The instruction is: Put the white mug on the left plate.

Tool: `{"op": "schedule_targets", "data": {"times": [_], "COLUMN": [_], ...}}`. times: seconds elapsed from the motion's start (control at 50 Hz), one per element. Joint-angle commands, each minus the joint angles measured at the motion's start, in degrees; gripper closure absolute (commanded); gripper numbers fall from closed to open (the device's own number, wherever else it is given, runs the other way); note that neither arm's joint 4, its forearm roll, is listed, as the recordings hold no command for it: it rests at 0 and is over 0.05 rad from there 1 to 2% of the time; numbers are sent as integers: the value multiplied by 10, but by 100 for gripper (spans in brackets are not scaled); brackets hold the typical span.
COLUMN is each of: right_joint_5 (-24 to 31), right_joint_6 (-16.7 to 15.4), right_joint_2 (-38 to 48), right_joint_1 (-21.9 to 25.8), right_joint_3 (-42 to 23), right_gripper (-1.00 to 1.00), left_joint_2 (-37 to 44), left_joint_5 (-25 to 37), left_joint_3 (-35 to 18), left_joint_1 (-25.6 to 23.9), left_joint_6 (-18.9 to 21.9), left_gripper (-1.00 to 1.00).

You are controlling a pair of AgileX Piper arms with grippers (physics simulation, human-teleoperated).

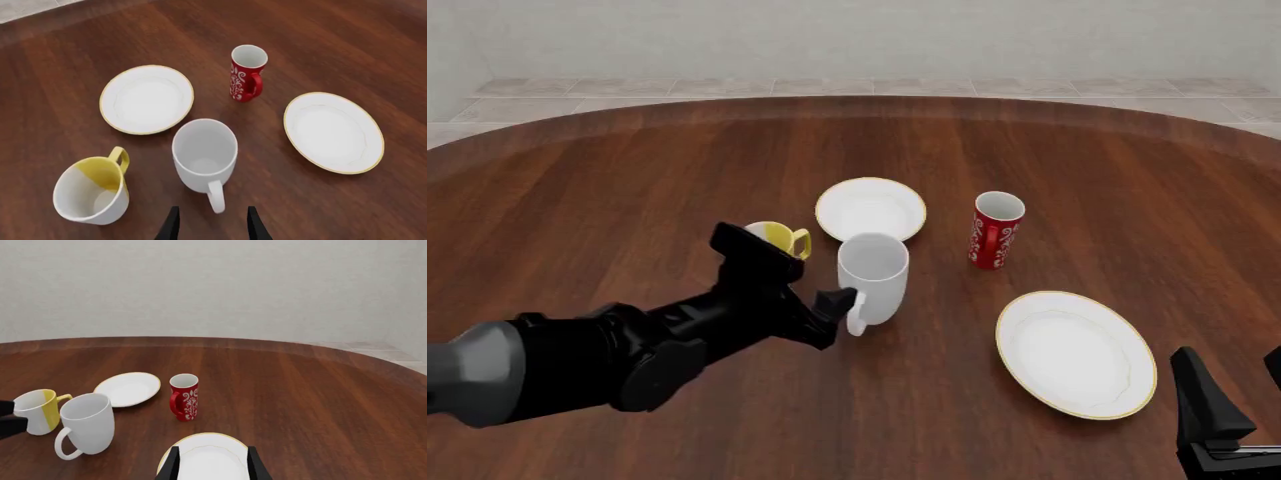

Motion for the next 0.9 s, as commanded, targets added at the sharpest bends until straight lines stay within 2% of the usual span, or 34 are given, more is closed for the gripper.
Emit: {"op": "schedule_targets", "data": {"times": [0.02,0.9], "right_joint_5": [2,-2], "right_joint_6": [-1,3], "right_joint_2": [-2,1], "right_joint_1": [0,-1], "right_joint_3": [0,0], "right_gripper": [-100,-100], "left_joint_2": [21,94], "left_joint_5": [-10,-48], "left_joint_3": [-3,-17], "left_joint_1": [-4,-11], "left_joint_6": [-1,17], "left_gripper": [-100,-100]}}
